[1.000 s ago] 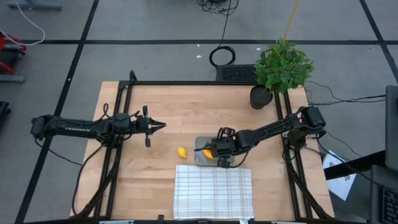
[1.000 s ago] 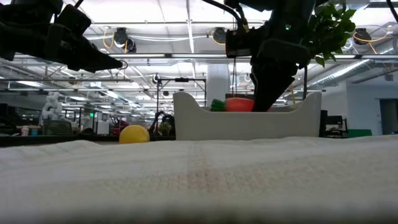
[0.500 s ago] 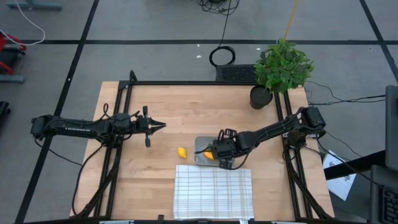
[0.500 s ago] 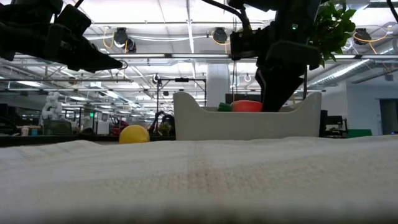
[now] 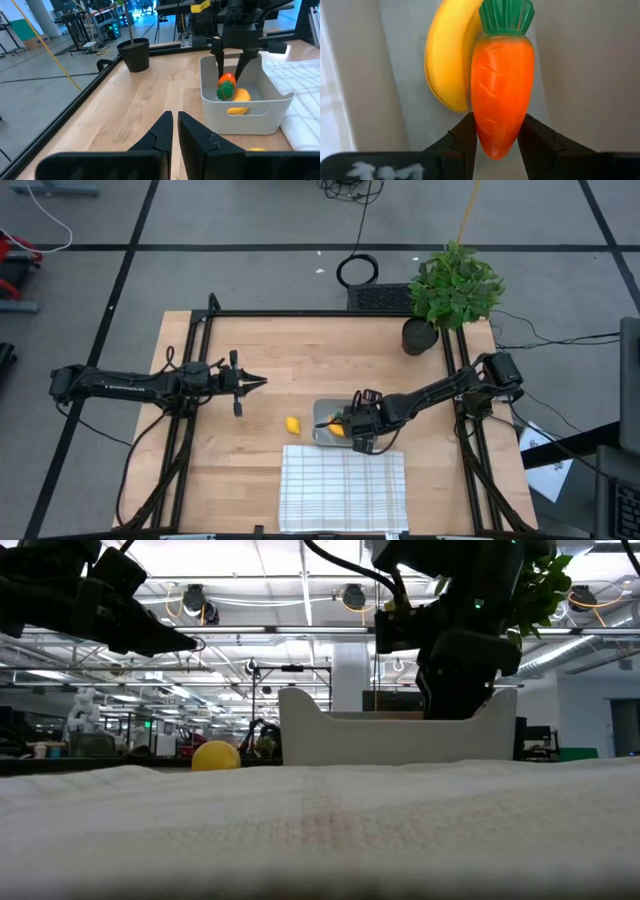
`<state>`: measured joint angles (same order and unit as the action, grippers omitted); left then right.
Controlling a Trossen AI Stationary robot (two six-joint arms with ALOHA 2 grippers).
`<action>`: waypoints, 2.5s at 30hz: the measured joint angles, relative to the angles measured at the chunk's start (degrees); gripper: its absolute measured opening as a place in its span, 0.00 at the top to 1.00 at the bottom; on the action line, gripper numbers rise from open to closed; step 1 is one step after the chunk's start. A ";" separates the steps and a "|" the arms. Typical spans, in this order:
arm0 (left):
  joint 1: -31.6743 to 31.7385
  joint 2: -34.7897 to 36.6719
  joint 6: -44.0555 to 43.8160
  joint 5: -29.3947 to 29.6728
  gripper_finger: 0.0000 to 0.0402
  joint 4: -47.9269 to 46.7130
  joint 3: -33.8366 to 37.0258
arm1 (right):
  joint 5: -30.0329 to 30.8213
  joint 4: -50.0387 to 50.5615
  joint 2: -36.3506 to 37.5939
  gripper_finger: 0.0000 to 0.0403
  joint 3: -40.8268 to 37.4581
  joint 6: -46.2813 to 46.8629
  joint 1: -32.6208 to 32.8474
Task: Pick and placing Produce into tupperware
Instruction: Put the orange carrot into the gray bin
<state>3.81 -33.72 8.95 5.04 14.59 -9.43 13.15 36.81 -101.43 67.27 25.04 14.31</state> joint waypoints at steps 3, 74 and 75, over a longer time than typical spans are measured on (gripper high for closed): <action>0.00 -0.02 0.00 0.00 0.92 0.00 0.00 | -1.21 -1.01 0.02 0.73 -0.16 -0.22 -0.47; 0.01 -0.01 0.13 0.00 0.92 -1.16 0.00 | -13.42 -4.08 -4.42 0.73 -0.15 -8.83 -7.96; 0.02 0.00 0.12 0.00 0.92 -1.16 0.00 | -13.42 -4.08 -4.42 0.73 -0.16 -8.83 -7.96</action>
<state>3.84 -33.72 9.08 5.04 13.43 -9.43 -0.27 32.73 -105.84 67.11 16.21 6.35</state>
